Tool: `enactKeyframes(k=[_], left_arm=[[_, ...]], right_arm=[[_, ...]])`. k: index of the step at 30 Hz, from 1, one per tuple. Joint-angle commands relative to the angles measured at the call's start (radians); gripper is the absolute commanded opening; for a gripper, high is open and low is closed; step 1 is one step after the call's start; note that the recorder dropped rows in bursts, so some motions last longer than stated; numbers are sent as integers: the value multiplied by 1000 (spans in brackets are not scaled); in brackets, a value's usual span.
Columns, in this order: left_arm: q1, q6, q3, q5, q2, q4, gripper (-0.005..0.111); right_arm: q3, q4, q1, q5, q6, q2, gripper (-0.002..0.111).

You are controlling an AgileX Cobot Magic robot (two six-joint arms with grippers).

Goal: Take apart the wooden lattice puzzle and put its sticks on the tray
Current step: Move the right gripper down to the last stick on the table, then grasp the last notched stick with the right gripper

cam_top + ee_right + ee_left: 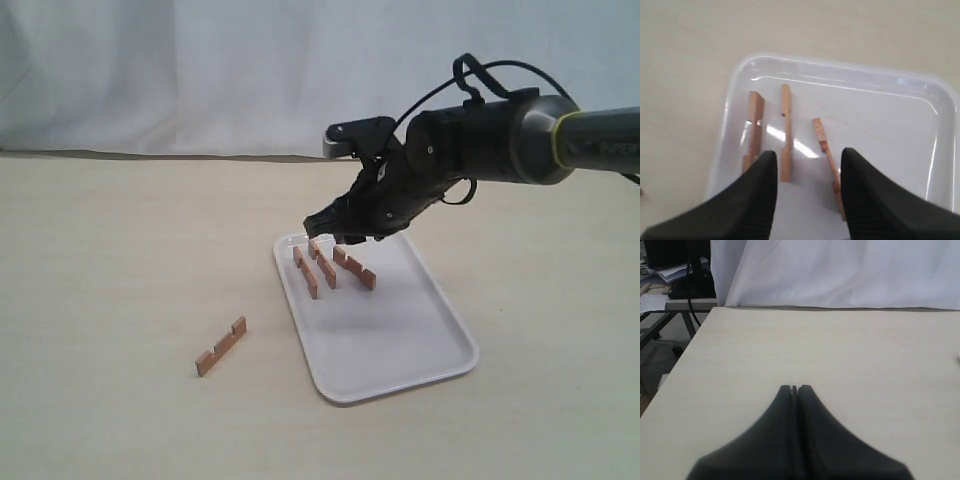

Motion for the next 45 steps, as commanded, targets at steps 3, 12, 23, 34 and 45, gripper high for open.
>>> enactKeyframes(k=[3, 12, 23, 34, 45], left_arm=[[-1, 0, 2, -13, -2, -5, 0], [-1, 0, 2, -13, -2, -5, 0], [-1, 0, 2, -13, -2, -5, 0], [-1, 0, 2, -13, -2, -5, 0], [-1, 0, 2, -13, -2, -5, 0]], right_arm=[[-2, -12, 108, 50, -202, -74, 40], [-2, -12, 277, 57, -397, -72, 40], [-4, -20, 375, 104, -567, -3, 58], [-132, -68, 375, 254, -643, 113, 59], [-165, -64, 375, 206, -753, 184, 59]])
